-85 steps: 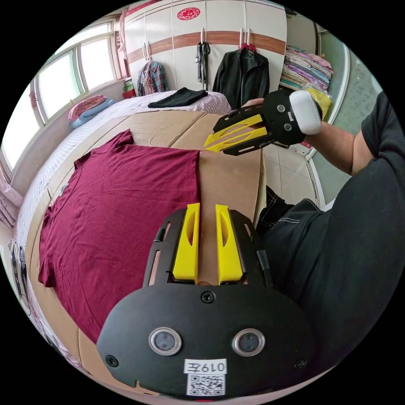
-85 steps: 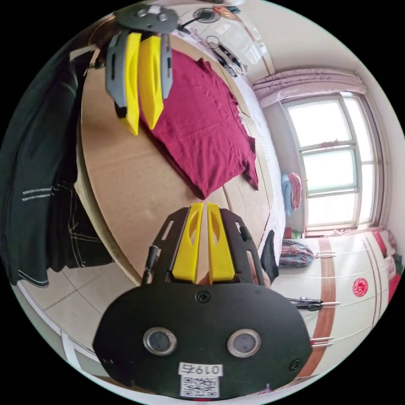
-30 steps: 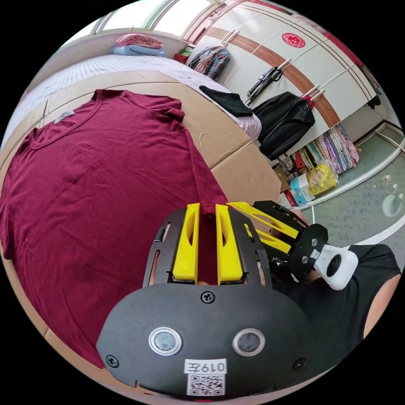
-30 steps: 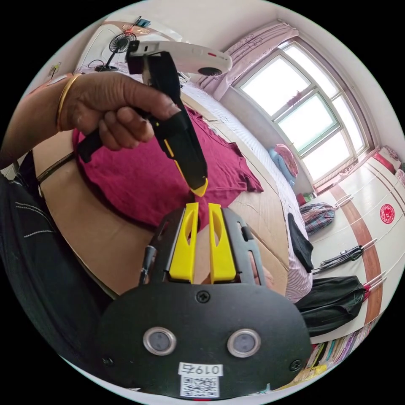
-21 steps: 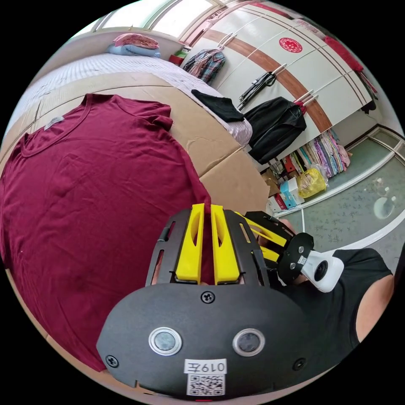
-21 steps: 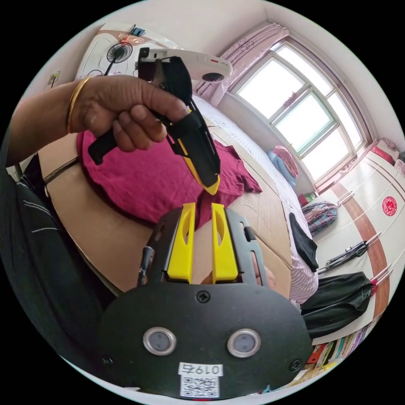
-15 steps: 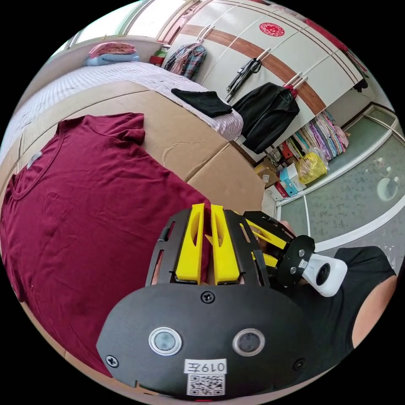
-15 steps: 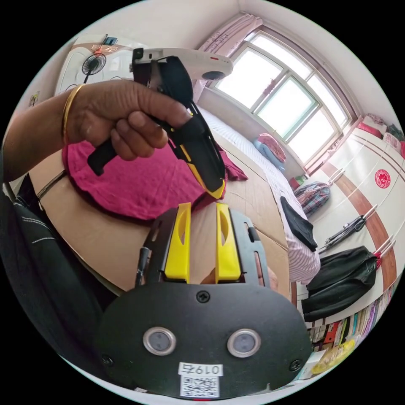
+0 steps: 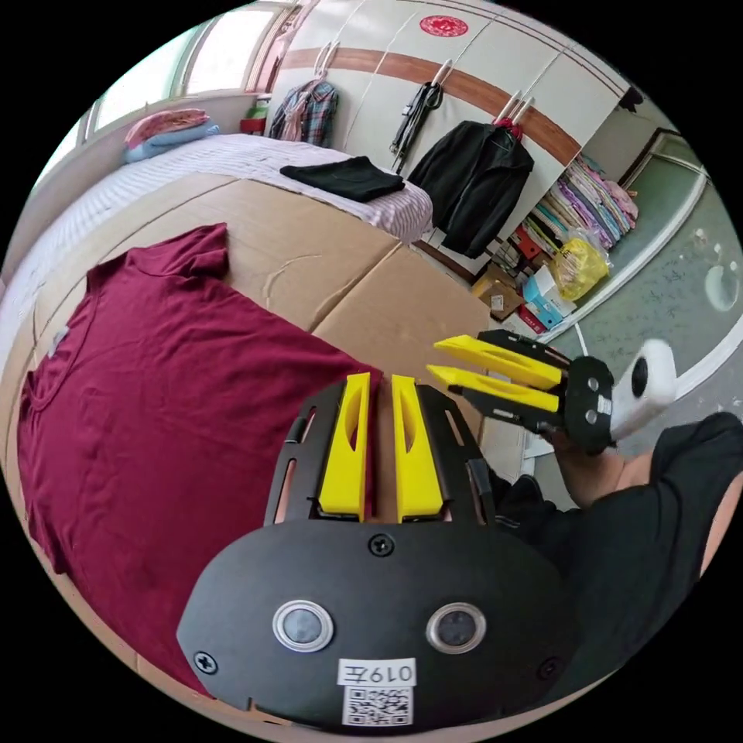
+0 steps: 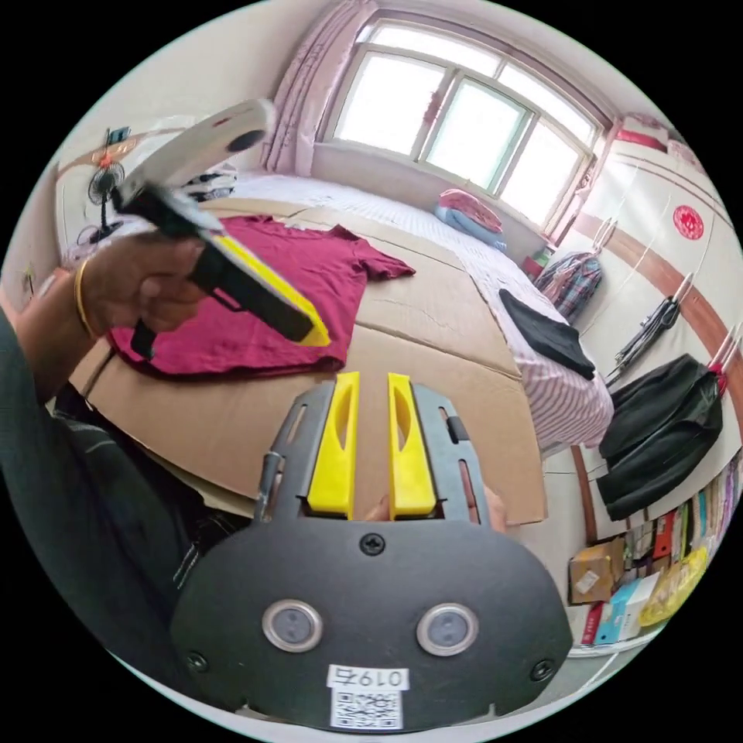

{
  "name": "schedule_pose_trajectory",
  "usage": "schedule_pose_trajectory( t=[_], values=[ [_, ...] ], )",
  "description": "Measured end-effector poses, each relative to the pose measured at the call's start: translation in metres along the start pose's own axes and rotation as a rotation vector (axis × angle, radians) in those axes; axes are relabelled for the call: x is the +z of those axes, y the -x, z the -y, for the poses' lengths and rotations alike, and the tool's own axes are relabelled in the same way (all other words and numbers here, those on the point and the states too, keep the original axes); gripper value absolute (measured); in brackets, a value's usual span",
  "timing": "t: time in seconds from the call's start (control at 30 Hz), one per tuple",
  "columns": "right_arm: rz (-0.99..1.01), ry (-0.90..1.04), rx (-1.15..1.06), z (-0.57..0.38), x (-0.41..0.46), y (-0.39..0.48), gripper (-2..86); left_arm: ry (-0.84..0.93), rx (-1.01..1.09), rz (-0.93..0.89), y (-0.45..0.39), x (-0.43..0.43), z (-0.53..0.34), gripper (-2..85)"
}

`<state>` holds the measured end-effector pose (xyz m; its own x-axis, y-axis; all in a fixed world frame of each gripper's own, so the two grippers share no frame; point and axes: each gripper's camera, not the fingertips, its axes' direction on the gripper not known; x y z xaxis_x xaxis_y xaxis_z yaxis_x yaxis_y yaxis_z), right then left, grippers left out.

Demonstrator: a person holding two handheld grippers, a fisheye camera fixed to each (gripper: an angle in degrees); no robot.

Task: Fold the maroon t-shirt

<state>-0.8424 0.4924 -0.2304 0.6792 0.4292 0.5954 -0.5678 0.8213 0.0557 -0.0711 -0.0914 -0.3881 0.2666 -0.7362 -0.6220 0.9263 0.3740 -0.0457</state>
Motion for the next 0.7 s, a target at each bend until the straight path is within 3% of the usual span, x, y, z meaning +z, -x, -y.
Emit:
schedule_pose_trajectory(
  t=[0.2, 0.43, 0.53, 0.7],
  values=[
    [0.222, 0.081, -0.131, 0.028, 0.034, -0.015, 8.0, -0.004, 0.132, 0.233, -0.066, -0.006, -0.022, 2.4],
    [-0.045, 0.032, -0.48, 0.013, 0.021, 0.024, 6.6, 0.048, 0.225, 0.426, -0.119, 0.016, -0.021, 2.7],
    [-0.149, -0.027, -0.603, 0.006, 0.02, 0.048, 3.2, 0.064, 0.211, 0.389, -0.127, 0.015, -0.021, 1.9],
    [-0.115, -0.006, -0.698, 0.008, 0.018, 0.067, 4.8, 0.053, 0.154, 0.351, -0.132, 0.007, -0.021, 1.1]
  ],
)
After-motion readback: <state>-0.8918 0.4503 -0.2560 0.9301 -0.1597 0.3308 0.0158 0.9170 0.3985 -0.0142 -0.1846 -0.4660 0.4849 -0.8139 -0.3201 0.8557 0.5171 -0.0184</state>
